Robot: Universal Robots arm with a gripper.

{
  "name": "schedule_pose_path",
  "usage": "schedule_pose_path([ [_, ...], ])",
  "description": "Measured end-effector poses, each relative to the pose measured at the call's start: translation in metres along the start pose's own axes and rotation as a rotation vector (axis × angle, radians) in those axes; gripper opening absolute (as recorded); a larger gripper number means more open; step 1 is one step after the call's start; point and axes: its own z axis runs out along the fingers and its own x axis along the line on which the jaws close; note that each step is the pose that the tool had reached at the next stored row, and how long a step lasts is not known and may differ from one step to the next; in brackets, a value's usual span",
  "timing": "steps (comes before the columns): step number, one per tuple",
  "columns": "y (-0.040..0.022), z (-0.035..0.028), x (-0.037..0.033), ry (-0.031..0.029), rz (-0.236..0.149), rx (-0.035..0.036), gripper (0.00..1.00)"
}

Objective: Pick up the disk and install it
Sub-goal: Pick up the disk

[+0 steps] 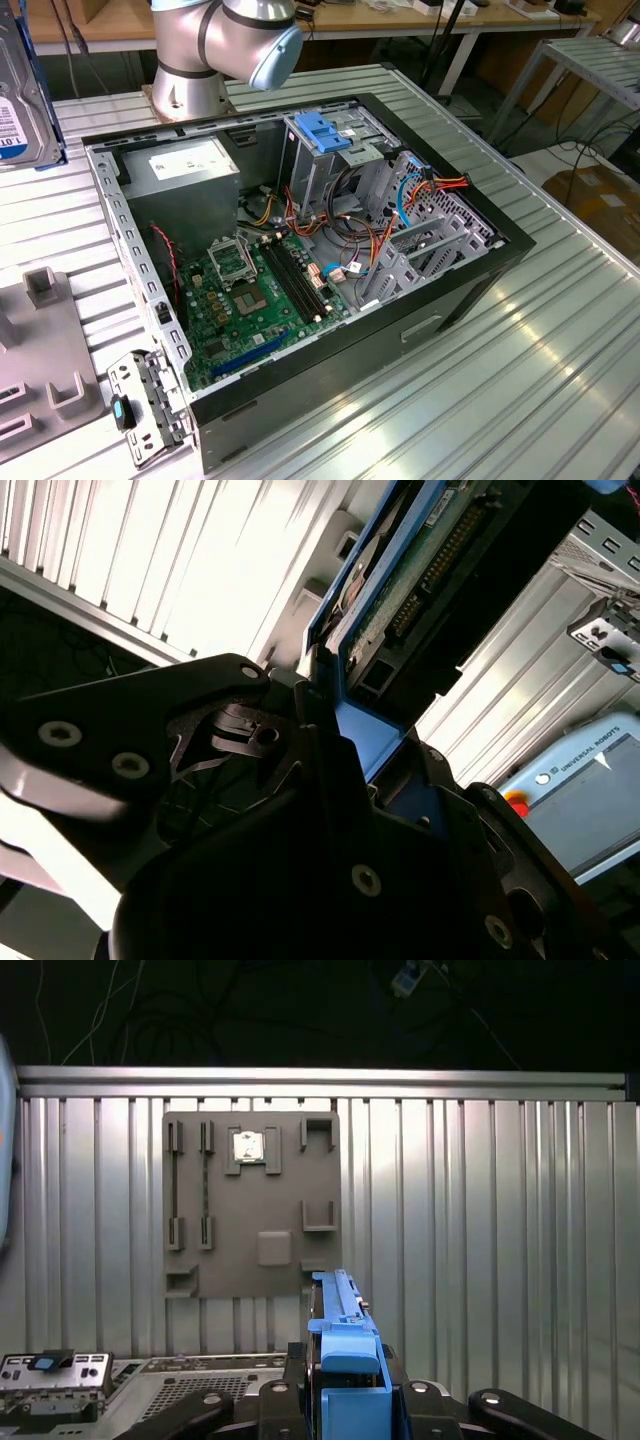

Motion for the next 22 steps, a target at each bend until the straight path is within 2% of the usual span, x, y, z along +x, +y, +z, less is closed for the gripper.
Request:
schedule_pose_path([
  [19, -0.0217, -0.0004, 0.0016, -0.0001, 0.0, 0.0001, 0.37],
  [22, -0.0271, -0.0006, 0.0019, 0.0, 0.0, 0.0001, 0.37],
])
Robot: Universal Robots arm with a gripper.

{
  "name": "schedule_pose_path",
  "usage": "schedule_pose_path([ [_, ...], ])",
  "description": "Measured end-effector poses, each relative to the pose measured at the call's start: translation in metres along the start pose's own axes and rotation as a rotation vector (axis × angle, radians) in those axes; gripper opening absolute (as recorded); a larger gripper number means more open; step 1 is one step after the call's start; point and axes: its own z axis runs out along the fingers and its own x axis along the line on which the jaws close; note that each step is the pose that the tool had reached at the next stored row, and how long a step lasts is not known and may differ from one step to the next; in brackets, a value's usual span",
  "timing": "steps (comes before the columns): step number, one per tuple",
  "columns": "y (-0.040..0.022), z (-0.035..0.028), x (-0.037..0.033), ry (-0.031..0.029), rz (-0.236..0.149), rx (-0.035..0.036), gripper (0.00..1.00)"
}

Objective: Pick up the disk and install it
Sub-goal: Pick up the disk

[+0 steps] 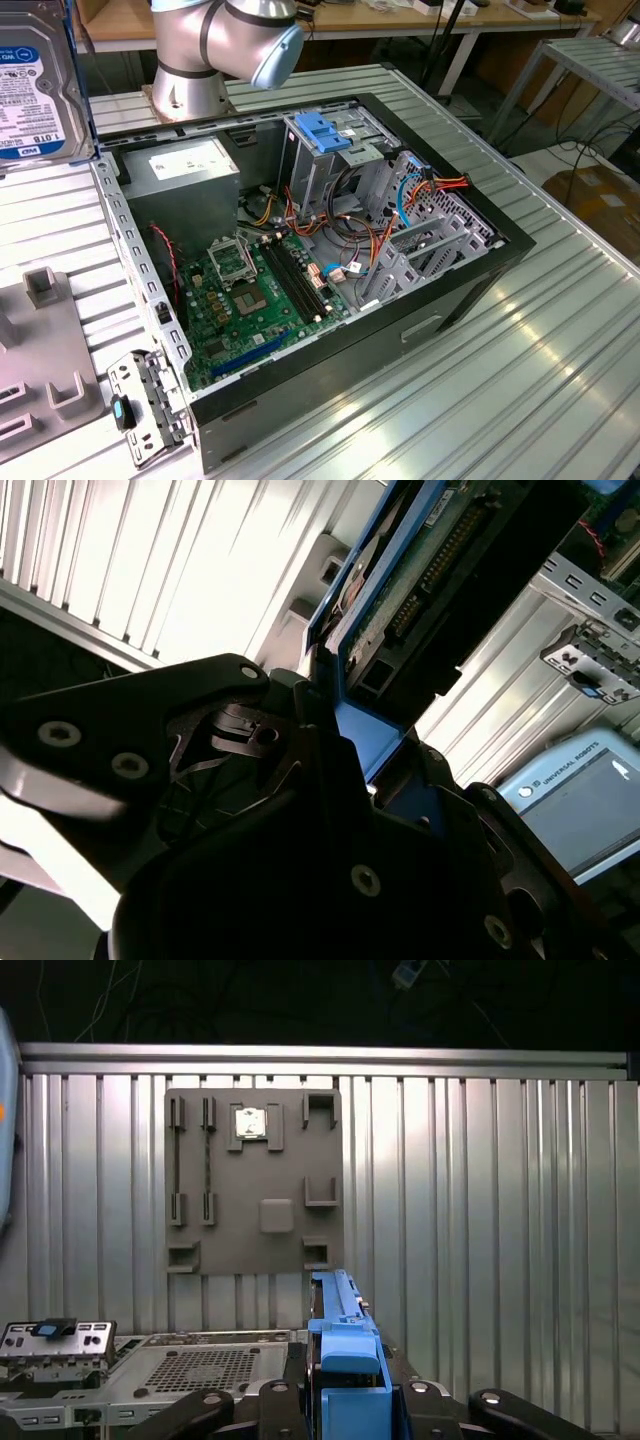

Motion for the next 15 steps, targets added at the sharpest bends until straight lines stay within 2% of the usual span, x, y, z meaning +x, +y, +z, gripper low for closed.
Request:
schedule_pose_path([
  [15, -0.0213, -0.0004, 0.001, 0.0, 0.0, 0.0, 0.37],
])
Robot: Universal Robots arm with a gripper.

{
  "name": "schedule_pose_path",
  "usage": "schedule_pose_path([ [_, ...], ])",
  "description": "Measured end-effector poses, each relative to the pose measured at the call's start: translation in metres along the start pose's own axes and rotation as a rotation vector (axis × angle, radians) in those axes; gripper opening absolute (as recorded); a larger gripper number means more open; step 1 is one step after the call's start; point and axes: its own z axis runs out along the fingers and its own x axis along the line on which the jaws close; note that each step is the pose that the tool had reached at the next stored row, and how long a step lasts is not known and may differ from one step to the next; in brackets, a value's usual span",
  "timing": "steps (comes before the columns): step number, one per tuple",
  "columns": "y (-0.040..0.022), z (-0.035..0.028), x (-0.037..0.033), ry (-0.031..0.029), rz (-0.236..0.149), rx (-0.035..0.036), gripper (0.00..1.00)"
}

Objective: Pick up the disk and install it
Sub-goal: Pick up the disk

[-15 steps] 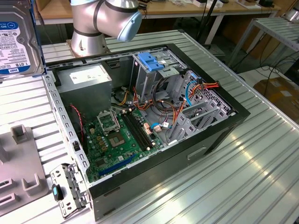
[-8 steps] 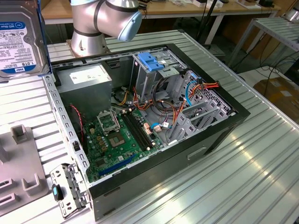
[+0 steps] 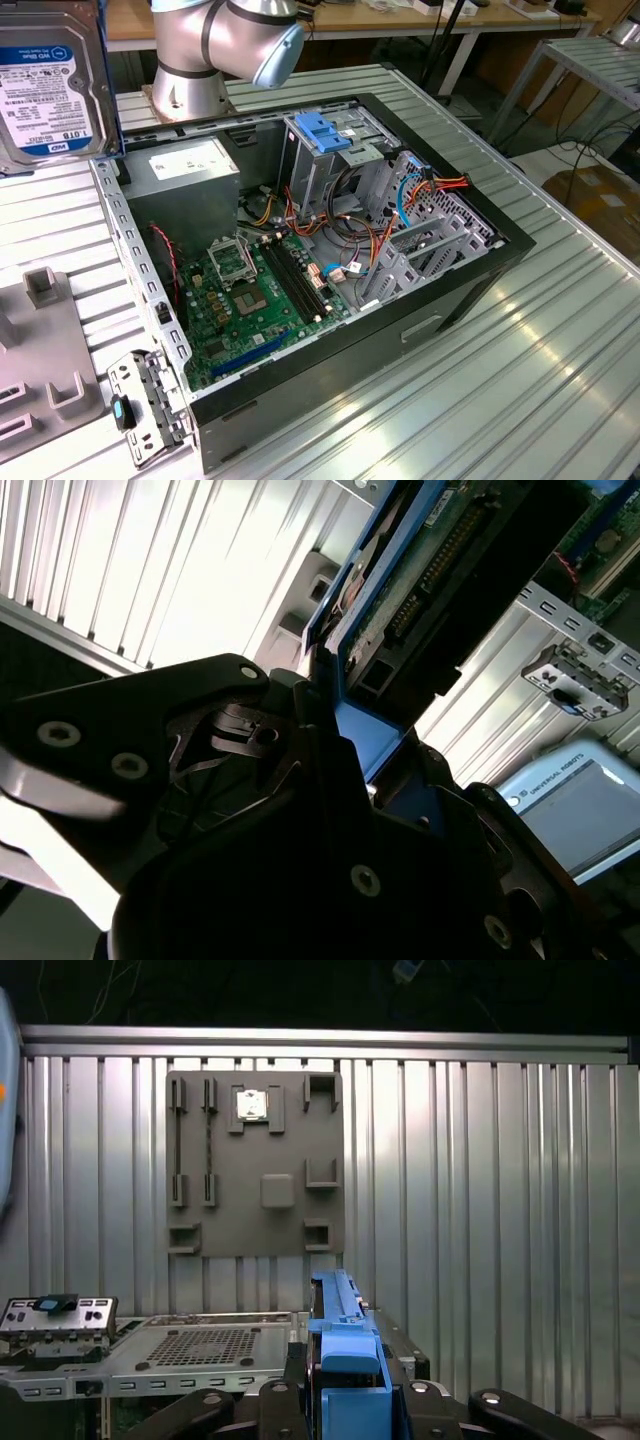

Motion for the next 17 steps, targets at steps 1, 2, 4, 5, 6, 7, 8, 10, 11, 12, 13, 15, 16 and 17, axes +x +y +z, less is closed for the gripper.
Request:
schedule_pose_path([
  [1, -0.0022, 0.0, 0.0, 0.0, 0.0, 0.0, 0.37],
  [2, -0.0047, -0.0001, 0.0, 0.0, 0.0, 0.0, 0.37],
  [4, -0.0091, -0.0002, 0.0001, 0.0, 0.0, 0.0, 0.37],
  [5, -0.0103, -0.0002, 0.0001, 0.0, 0.0, 0.0, 0.37],
  [6, -0.0114, -0.0002, 0.0001, 0.0, 0.0, 0.0, 0.37],
  [7, -0.0126, -0.0002, 0.0001, 0.0, 0.0, 0.0, 0.37],
  [8, -0.0136, -0.0003, 0.0001, 0.0, 0.0, 0.0, 0.37],
  [10, -0.0159, -0.0003, 0.0002, 0.0, 0.0, 0.0, 0.37],
  [11, -0.0172, -0.0003, 0.0002, 0.0, 0.0, 0.0, 0.37],
  [12, -0.0187, -0.0003, 0.0002, 0.0, 0.0, 0.0, 0.37],
  [13, -0.0206, -0.0004, 0.0001, 0.0, 0.0, 0.0, 0.37],
  [15, -0.0246, -0.0004, 0.0001, 0.0, 0.0, 0.0, 0.37],
  [16, -0.0259, -0.0005, 0.0, 0.0, 0.0, 0.0, 0.37],
  [17, -0.0281, -0.0005, 0.0, 0.0, 0.0, 0.0, 0.37],
])
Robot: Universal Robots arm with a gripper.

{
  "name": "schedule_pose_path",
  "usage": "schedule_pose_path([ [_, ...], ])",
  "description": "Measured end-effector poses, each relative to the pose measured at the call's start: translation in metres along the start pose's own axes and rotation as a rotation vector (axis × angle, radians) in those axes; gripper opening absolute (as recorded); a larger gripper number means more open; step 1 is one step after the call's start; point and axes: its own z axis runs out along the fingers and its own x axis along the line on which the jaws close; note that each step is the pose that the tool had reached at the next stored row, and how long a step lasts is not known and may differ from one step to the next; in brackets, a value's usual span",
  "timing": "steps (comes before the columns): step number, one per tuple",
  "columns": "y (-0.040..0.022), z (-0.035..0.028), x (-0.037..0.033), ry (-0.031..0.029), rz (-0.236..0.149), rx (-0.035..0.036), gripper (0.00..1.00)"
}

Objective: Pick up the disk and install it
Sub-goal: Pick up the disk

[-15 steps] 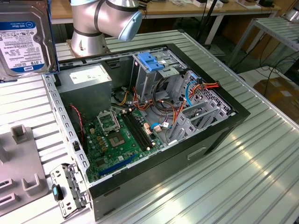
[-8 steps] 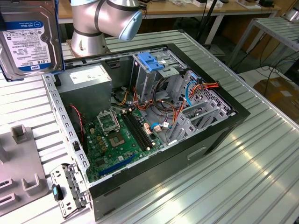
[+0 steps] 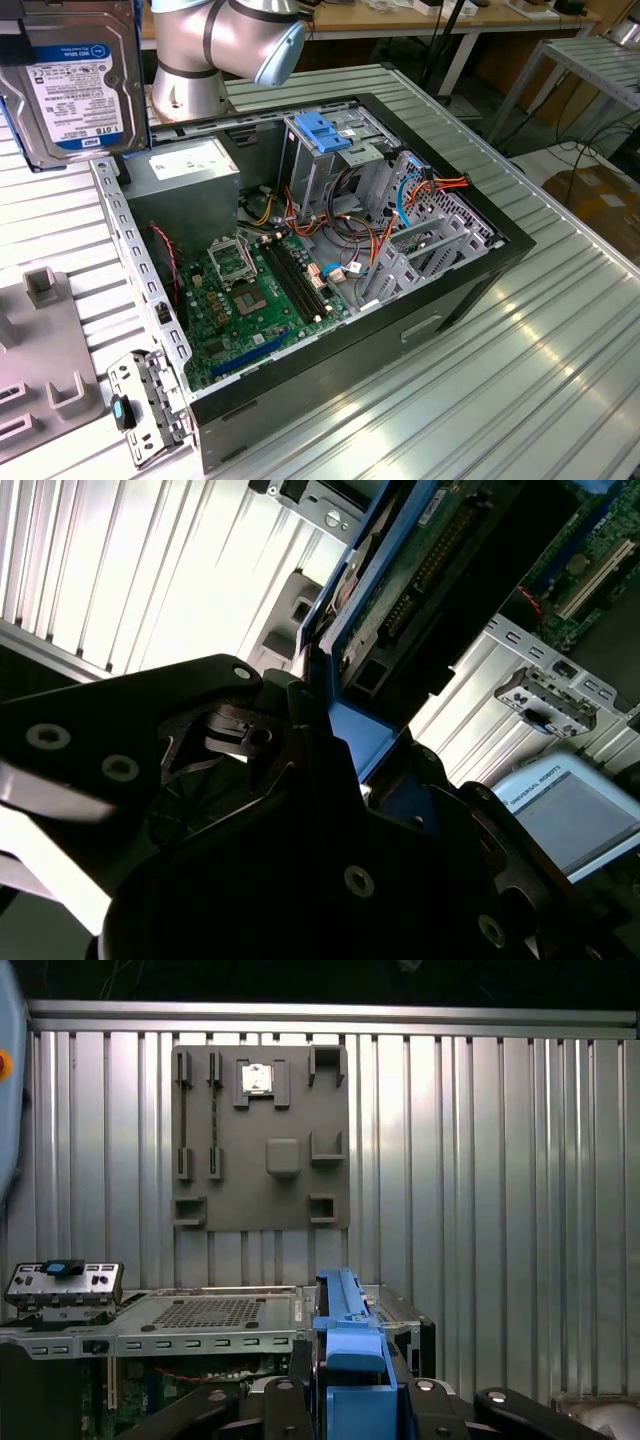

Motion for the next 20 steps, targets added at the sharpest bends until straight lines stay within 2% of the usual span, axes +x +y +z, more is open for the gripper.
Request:
schedule_pose_path([
  [11, -0.0182, -0.0002, -0.0003, -0.0001, 0.0, 0.0, 0.37],
  [20, -0.0247, -0.0004, -0.0004, 0.0, 0.0, 0.0, 0.37],
])
